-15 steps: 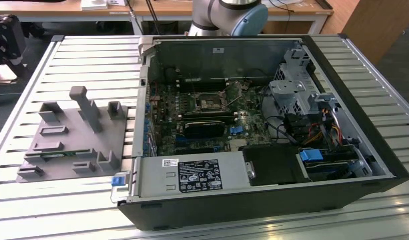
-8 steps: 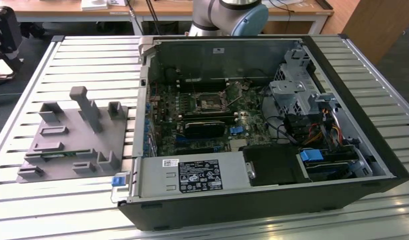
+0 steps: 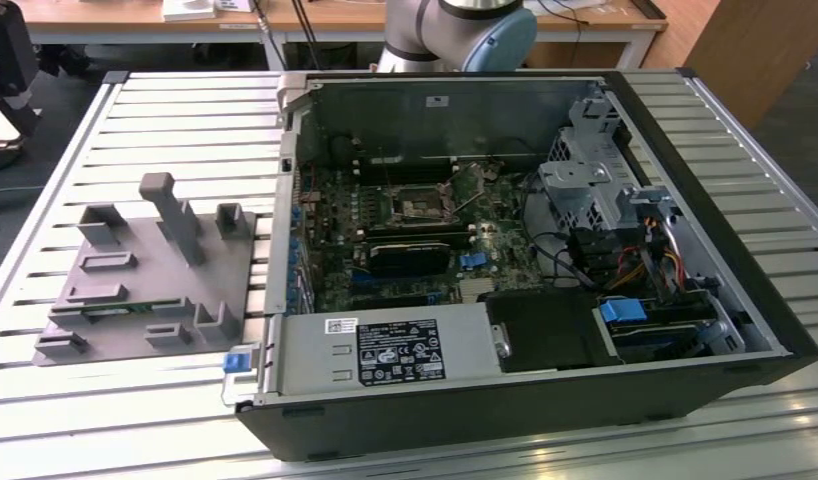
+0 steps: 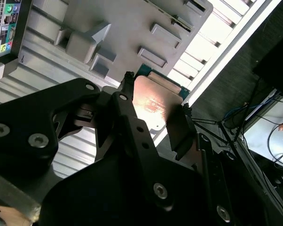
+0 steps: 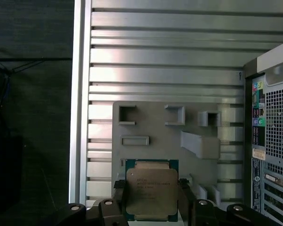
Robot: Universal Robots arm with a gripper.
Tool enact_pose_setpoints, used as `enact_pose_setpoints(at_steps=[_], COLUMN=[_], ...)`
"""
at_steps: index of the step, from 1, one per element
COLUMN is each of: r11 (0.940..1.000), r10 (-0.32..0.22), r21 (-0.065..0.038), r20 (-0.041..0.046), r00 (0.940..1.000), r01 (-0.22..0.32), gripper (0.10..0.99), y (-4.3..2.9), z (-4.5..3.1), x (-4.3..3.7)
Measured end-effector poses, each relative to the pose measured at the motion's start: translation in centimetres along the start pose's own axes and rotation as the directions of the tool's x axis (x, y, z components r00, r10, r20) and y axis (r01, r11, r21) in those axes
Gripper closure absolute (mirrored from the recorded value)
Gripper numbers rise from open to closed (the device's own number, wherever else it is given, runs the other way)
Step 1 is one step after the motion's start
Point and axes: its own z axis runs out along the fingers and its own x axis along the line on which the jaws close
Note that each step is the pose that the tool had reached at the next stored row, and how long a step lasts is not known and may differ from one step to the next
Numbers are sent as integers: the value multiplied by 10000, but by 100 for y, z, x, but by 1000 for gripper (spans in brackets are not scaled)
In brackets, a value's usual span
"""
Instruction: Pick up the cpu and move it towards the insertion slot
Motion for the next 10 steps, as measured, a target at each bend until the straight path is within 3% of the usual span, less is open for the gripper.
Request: enact_pose_setpoints(at_steps=[10], r11=[10000], r10=[0], r21=[1], r20=[-1], r00=[10000], r01=[0], gripper=[557], y=[0], z=[0], x=[-81])
